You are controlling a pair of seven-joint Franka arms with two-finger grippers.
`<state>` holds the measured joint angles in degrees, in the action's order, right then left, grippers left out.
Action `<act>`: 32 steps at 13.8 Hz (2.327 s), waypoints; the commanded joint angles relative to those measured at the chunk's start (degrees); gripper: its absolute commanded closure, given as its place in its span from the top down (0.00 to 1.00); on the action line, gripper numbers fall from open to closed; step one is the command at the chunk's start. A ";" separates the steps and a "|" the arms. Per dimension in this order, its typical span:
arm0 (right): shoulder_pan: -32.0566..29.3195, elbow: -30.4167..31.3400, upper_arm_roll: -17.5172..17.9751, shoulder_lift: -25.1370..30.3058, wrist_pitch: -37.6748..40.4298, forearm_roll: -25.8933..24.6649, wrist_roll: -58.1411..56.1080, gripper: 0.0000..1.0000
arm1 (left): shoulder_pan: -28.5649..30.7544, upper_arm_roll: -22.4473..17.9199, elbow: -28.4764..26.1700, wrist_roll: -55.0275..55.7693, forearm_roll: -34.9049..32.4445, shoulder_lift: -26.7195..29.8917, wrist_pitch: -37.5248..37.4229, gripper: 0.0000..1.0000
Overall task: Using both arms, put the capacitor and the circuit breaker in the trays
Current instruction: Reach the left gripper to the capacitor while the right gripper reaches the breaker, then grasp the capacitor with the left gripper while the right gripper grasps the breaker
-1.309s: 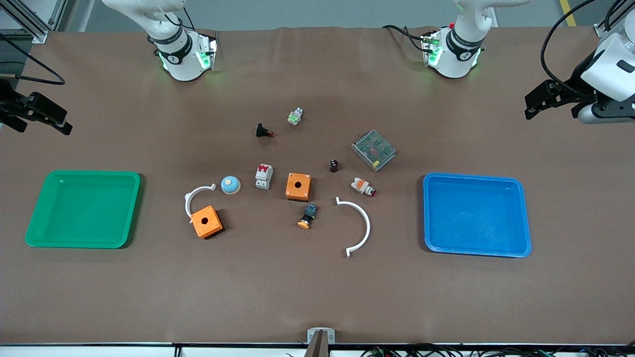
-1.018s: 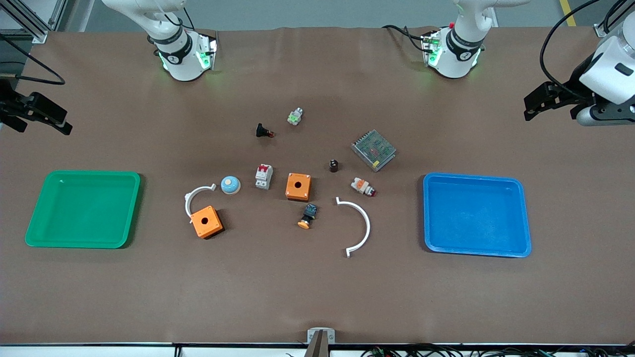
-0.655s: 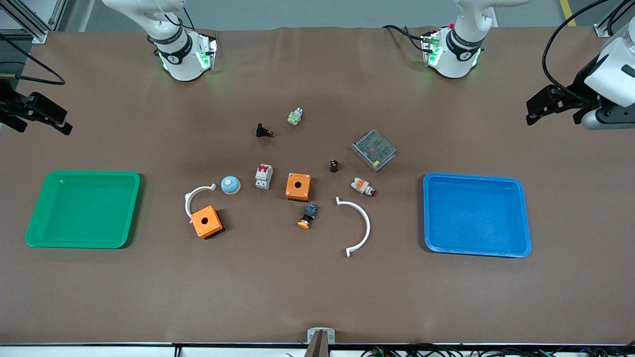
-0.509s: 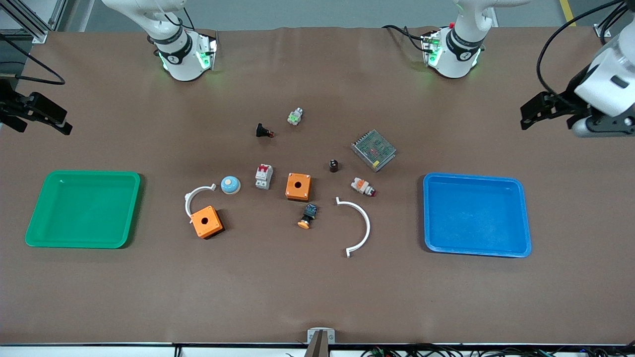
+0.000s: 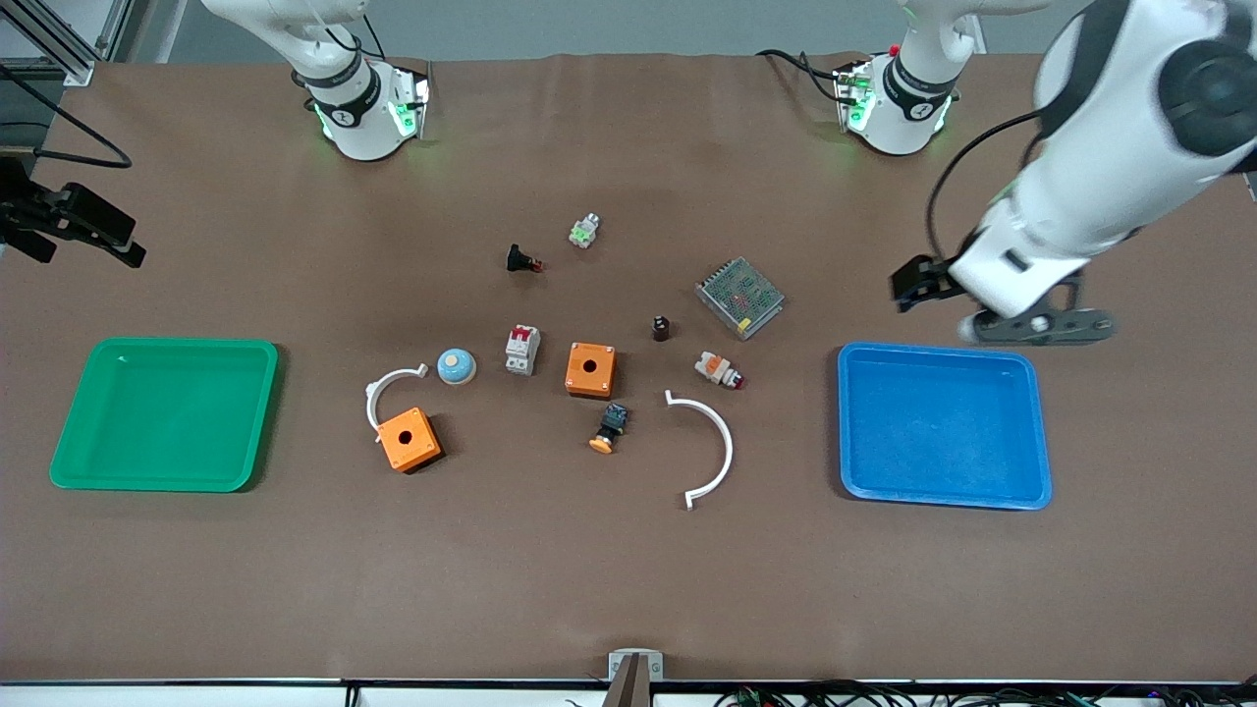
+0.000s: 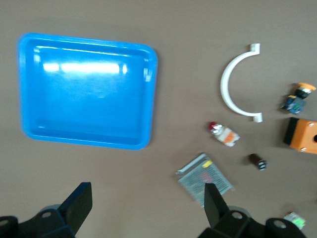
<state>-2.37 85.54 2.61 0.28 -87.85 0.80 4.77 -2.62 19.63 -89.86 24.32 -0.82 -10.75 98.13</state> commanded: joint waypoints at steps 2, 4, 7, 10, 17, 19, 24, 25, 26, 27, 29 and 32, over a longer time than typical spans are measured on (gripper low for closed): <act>2.98 -1.60 0.46 -3.79 0.31 -0.62 0.68 1.00 | -6.76 1.03 -3.22 12.83 -2.67 -2.95 6.10 1.00; 5.26 -1.60 0.46 -5.46 0.31 -1.15 2.95 1.00 | -12.30 1.03 -3.22 22.13 -6.11 -7.42 8.73 1.00; 10.00 -1.25 0.46 -8.71 -0.04 -3.07 4.55 1.00 | -18.02 1.03 -3.39 34.62 -9.62 -14.36 15.32 1.00; 16.94 0.15 0.55 -10.48 0.93 -4.93 5.86 1.00 | -21.89 1.03 -3.83 45.52 -11.30 -20.00 21.82 1.00; 24.79 10.41 0.64 -13.38 -9.69 3.49 21.15 1.00 | -26.90 0.42 -12.62 56.45 -11.74 -24.40 36.60 0.95; 25.75 14.11 0.64 -13.29 -13.47 4.39 23.87 1.00 | -27.26 0.32 -12.54 56.98 -13.84 -25.54 36.61 0.89; 27.42 22.55 0.64 -13.11 -24.45 9.13 24.15 1.00 | -27.44 0.32 -12.18 57.33 -17.28 -27.83 37.84 0.68; 28.38 24.22 0.64 -13.11 -26.91 9.13 24.84 1.00 | -27.44 0.41 -12.27 57.33 -17.37 -27.83 37.84 0.63; 28.82 25.72 0.64 -13.11 -29.37 9.13 26.50 1.00 | -27.35 0.41 -12.27 57.33 -17.28 -27.83 37.84 0.58; 29.96 27.12 0.64 -13.20 -31.74 9.13 27.30 1.00 | -27.35 0.41 -12.18 57.33 -17.28 -27.83 37.84 0.54; 30.94 29.94 0.64 -13.38 -36.84 9.13 27.49 1.00 | -27.35 0.41 -12.18 57.42 -17.11 -27.83 37.84 0.32; 31.73 32.14 0.64 -15.04 -41.60 9.13 27.49 1.00 | -26.83 0.41 -12.10 57.68 -16.84 -27.22 37.75 0.00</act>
<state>28.85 115.86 3.51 -14.43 -126.78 8.66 31.75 -29.63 20.29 -102.10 80.50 -16.79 -38.55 135.28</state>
